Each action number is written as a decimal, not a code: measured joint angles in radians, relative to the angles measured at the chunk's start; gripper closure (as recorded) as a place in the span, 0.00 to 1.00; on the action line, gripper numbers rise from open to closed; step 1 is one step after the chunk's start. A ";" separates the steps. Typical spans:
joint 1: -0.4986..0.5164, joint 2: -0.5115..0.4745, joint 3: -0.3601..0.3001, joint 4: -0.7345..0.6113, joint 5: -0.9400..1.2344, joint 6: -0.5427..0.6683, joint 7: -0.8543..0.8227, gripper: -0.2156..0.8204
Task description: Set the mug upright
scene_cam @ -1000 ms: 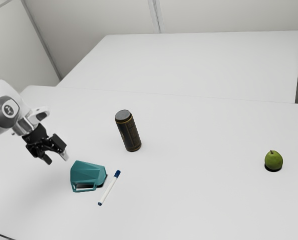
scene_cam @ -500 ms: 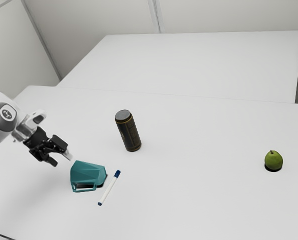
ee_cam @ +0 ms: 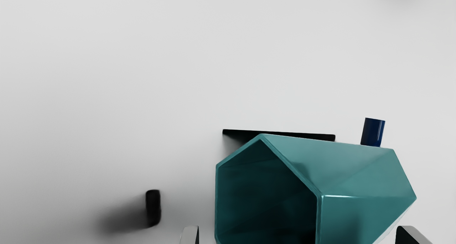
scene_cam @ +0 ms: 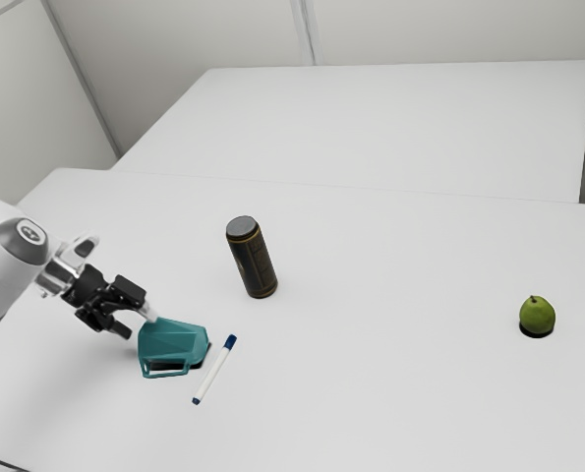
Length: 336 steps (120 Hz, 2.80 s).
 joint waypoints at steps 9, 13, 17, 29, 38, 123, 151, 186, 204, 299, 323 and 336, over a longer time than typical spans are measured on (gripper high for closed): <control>0.000 0.014 0.000 0.000 -0.044 0.000 0.025 0.21; 0.000 0.017 -0.001 0.000 -0.060 0.000 0.036 0.21; -0.001 0.022 -0.001 -0.001 -0.081 0.000 0.048 0.21; -0.001 0.035 -0.001 -0.004 -0.134 -0.003 0.081 0.21; -0.001 0.041 0.000 -0.007 -0.167 -0.006 0.104 0.21; 0.002 0.065 0.000 -0.046 -0.349 -0.021 0.298 0.58; 0.000 0.061 0.000 -0.043 -0.355 -0.018 0.330 0.82; -0.009 0.015 0.000 -0.038 -0.357 -0.022 0.355 0.92; -0.005 -0.019 -0.001 -0.031 -0.353 -0.026 0.364 0.95; -0.071 -0.078 -0.159 0.100 0.252 0.065 0.231 0.97; -0.077 -0.078 -0.193 0.100 0.400 0.114 0.181 0.97; -0.082 -0.078 -0.213 0.096 0.448 0.142 0.155 0.97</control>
